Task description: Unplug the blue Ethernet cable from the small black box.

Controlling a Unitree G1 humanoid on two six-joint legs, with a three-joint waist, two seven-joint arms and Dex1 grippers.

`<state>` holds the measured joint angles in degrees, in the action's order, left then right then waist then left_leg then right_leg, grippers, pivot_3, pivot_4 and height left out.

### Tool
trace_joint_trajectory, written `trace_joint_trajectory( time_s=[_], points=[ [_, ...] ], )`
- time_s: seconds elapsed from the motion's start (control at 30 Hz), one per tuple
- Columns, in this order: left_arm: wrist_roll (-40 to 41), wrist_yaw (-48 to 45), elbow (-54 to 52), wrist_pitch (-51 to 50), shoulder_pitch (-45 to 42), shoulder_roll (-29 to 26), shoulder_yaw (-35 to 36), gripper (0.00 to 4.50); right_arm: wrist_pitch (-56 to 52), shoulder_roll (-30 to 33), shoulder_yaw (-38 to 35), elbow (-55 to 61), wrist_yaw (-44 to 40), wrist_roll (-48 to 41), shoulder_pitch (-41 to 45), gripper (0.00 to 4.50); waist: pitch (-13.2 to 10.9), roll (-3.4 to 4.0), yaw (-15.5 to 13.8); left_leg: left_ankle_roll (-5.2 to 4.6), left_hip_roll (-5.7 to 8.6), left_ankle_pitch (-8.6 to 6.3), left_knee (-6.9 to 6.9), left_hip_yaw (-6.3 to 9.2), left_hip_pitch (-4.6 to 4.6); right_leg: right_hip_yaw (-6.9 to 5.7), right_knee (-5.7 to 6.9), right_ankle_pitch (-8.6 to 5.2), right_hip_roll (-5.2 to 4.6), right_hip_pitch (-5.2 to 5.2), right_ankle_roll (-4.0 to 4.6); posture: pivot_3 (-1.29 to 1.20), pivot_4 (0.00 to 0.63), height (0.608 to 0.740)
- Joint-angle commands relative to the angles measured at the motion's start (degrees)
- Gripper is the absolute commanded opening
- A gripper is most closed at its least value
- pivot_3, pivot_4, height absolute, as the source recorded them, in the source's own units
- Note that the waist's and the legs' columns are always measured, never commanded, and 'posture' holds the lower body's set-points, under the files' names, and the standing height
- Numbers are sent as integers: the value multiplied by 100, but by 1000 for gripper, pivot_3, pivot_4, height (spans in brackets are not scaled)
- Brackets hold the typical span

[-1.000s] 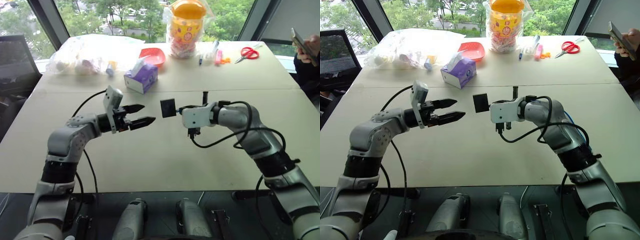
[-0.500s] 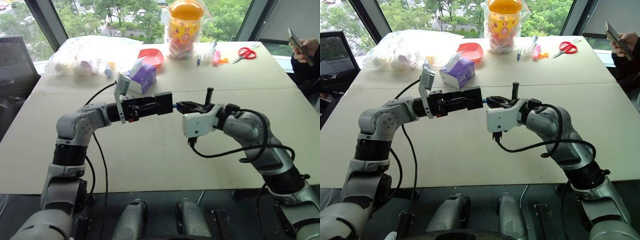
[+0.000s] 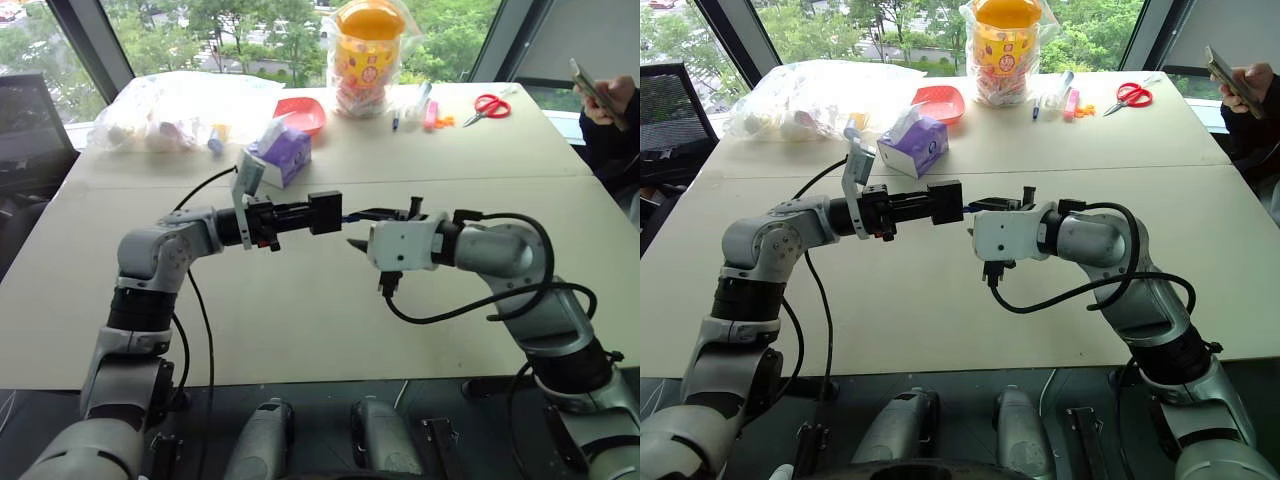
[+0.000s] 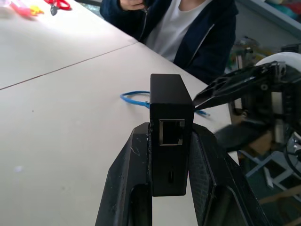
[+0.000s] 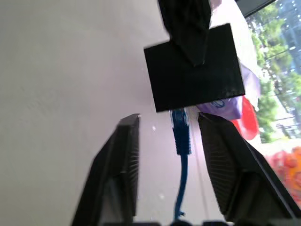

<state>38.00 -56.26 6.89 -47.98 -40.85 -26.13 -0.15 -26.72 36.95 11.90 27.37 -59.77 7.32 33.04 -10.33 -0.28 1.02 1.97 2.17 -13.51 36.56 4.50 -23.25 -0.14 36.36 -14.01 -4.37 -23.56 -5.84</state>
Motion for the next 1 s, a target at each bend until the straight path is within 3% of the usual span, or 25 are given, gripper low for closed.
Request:
trace_joint_trajectory(
  time_s=[0.03,0.07,0.23,0.4,0.6,0.7,1.0],
  points=[
    [24,-374,-45,108,-195,-234,62,454,-1933,133,-687,28,-528,-1197,630,3841,0,0,-15,0,-1,0,1,2,0,0,0,0,0,2,0,0,150,740],
    [48,-441,-22,101,-223,-266,83,454,-2511,236,-748,-73,-707,-1521,777,4409,0,0,-22,-1,-3,0,5,3,0,-1,0,0,0,2,1,0,150,740],
    [211,-946,-100,11,-323,-423,66,454,-4552,0,-1156,-1348,-929,-2859,1569,4409,0,0,-29,-8,0,-5,14,10,-3,-6,-6,-1,-9,11,2,0,150,740],
    [159,-1194,-132,71,-380,-468,-9,454,-5377,-201,-1134,-2108,-810,-3554,1975,4409,0,0,-23,-18,0,-11,14,5,-13,-6,-5,0,-13,-1,1,0,150,740],
    [145,-1220,-175,93,-397,-449,-21,454,-5370,-303,-1062,-2544,-455,-3826,2216,4409,0,0,-20,-19,1,-11,14,-1,-14,-5,-3,1,-14,-5,-1,0,150,740],
    [127,-1219,-178,129,-396,-433,-27,454,-5397,-278,-967,-2547,-367,-3966,2240,3246,0,0,-20,-19,2,-11,14,-2,-14,-5,-3,1,-14,-5,-2,0,150,740],
    [135,-1231,-188,141,-406,-393,-14,454,-5313,-160,-729,-2486,-218,-4249,2205,3246,0,0,-14,-20,2,-12,15,-3,-14,-5,-3,1,-13,-5,-3,0,150,740]
  ],
)
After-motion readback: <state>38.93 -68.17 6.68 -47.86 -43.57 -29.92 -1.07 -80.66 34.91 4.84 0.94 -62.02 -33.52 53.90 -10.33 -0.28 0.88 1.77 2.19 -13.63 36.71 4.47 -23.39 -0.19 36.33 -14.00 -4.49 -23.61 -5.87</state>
